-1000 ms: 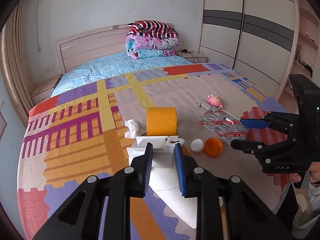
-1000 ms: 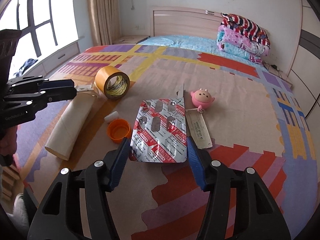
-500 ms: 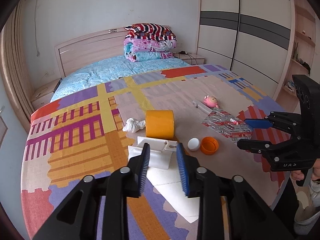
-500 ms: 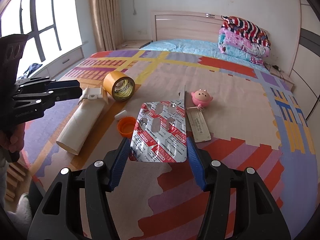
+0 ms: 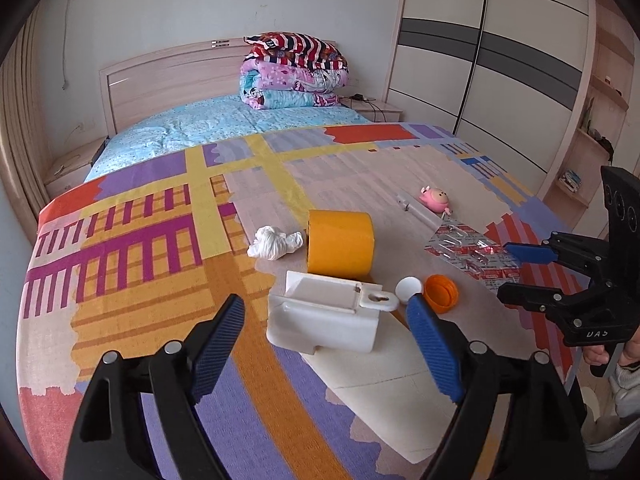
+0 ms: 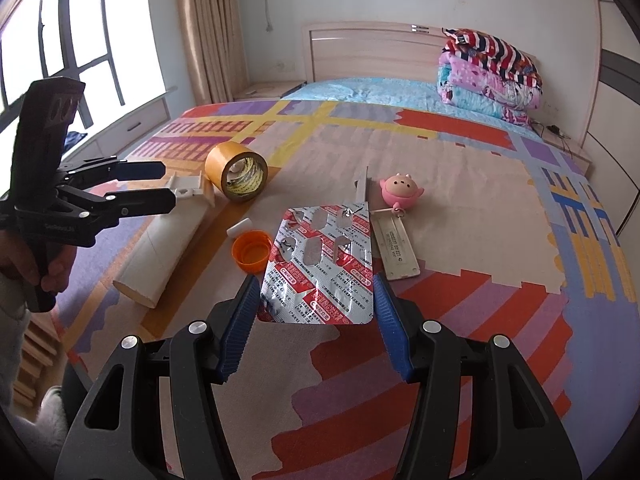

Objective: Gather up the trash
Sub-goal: 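Close the left tool on the white holder while the right tool grips the blister pack, then carry the white holder and blister pack over the black bin and open both tools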

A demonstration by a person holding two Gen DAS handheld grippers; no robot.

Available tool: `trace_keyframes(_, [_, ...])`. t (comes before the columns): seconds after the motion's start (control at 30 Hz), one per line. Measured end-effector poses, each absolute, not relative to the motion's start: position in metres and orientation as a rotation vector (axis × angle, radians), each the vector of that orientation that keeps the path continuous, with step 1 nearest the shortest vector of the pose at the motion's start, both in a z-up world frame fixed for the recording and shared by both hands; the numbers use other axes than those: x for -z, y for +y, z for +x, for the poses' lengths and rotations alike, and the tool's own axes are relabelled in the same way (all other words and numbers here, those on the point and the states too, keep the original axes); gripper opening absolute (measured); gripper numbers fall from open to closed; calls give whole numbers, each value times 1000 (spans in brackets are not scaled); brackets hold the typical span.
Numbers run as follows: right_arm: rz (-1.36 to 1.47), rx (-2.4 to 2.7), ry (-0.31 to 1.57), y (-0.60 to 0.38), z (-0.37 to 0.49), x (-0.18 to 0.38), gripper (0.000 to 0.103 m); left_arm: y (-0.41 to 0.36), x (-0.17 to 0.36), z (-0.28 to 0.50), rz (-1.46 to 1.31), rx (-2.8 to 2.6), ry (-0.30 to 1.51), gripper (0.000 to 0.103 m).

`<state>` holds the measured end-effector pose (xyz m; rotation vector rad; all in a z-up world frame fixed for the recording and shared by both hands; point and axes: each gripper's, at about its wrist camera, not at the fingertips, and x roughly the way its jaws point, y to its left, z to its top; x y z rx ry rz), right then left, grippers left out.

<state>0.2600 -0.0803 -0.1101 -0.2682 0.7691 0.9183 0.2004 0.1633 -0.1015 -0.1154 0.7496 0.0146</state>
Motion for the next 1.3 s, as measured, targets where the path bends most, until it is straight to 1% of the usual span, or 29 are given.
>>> trace_keyframes(0.23, [-266,-925,770,-79,261,111,57,167,107,214,-123,13,756,79])
trace_keyframes(0.27, [-266,-926,771,-79,261,111,57,166,107,214,-129,19,755,73])
trace_keyframes(0.3, [-265,-927,771,-79,261,112,57,166,108,215,-126,16,757,68])
trace_keyframes(0.53, [-257,-937,754,-82,258,106,57,162,102,211,-101,-2,747,68])
trace_keyframes(0.8, [-253,-949,709,-91,246,88,57,155,80,189,-86,-22,697,68])
trace_keyframes(1.3, [-257,-980,653,-125,197,60,57,105,42,129,-54,-18,623,68])
